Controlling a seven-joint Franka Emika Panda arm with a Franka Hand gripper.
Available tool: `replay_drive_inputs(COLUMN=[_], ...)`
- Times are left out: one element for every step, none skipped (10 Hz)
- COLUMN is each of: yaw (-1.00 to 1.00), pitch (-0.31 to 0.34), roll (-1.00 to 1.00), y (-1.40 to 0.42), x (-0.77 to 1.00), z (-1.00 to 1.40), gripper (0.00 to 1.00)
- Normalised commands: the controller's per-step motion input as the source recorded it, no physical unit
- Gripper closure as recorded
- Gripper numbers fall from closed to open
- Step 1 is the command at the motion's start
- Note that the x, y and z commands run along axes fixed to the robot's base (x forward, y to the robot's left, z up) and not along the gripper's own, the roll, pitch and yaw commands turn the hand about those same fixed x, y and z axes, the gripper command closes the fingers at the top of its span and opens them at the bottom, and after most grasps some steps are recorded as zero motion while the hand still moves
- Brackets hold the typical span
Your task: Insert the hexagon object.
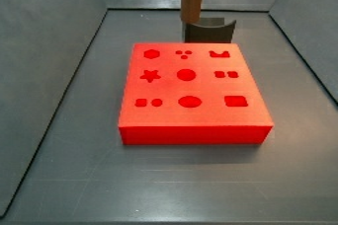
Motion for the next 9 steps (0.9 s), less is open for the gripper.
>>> replay_drive_inputs(yaw=[-0.66,-0.58,-0.44,-0.36,-0.30,-0.27,-0.16,-0.10,-0.08], pitch=[0.000,-0.136,-0.300,-0.373,-0.404,-0.380,-0.267,-0.011,0.000], roll=[0.00,-0.06,-0.15,-0.22,-0.28,-0.29,-0.13,0.05,0.15], y=[0.35,0.30,0.32,0.31,0.33,0.38,0.14,-0.04,-0.08], x=[-0.31,-0.33,-0.32,-0.32,-0.29,-0.29,-0.23,0.00,0.00], z=[-0.45,-0.41,-0.43,-0.27,-0.18,-0.19,-0.06,-0.06,-0.19], gripper=[1.00,1.00,1.00,1.00,1.00,1.00,1.00,1.00,1.00])
